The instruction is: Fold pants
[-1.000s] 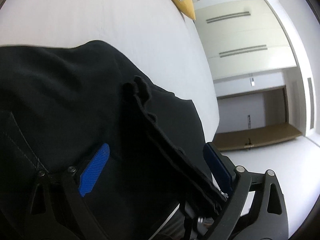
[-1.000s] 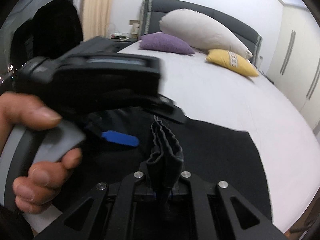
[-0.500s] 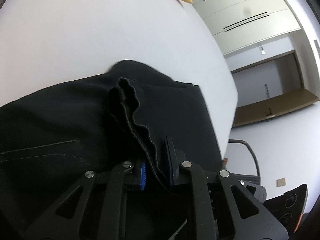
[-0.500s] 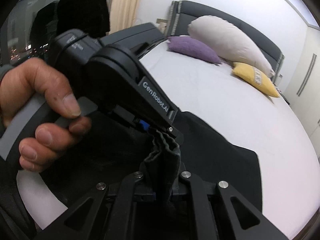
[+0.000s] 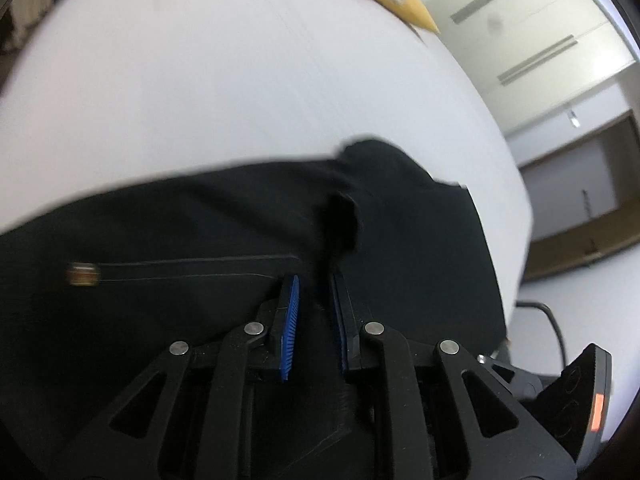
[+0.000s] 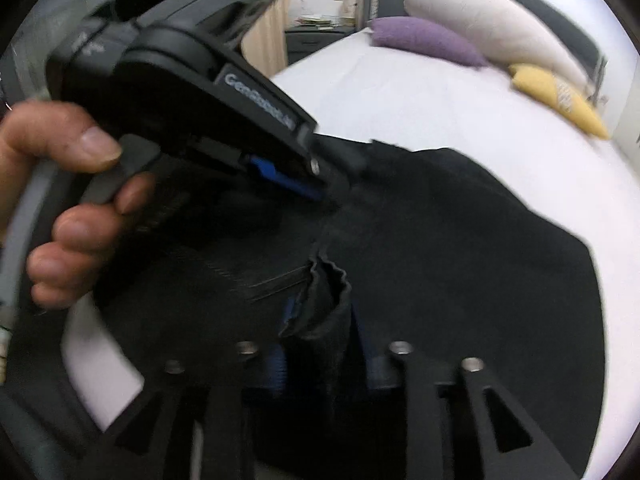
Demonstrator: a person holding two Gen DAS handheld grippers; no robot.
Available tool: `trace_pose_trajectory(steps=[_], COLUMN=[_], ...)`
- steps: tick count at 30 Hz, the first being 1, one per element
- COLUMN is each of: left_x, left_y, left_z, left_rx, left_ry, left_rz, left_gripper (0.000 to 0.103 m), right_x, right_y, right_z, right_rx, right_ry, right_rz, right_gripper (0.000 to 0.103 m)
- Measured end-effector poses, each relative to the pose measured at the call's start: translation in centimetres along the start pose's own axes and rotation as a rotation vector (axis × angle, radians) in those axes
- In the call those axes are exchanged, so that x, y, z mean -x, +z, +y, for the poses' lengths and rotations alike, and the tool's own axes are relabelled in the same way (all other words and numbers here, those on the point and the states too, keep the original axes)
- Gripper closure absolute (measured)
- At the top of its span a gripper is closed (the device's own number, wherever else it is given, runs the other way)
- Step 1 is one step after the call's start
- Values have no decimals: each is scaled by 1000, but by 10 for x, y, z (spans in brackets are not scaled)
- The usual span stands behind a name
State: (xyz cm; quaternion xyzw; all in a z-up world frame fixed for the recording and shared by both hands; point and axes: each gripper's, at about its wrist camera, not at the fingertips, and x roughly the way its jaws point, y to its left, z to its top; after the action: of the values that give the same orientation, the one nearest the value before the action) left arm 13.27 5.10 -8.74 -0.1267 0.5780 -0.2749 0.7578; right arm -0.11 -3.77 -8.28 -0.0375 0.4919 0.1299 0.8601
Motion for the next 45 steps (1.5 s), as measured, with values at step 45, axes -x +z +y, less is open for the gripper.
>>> trace_pose_trajectory(steps=[45], left_x=[-65], left_y=[-64], left_z=[-94], left_rx=[-233], left_ry=[159], left_rz=[4], left_gripper=[88], right_x=[97], right_y=[-146], right_z=[-234], right_rx=[-663], right_ry=[518], right_rz=[100], right_gripper=[67])
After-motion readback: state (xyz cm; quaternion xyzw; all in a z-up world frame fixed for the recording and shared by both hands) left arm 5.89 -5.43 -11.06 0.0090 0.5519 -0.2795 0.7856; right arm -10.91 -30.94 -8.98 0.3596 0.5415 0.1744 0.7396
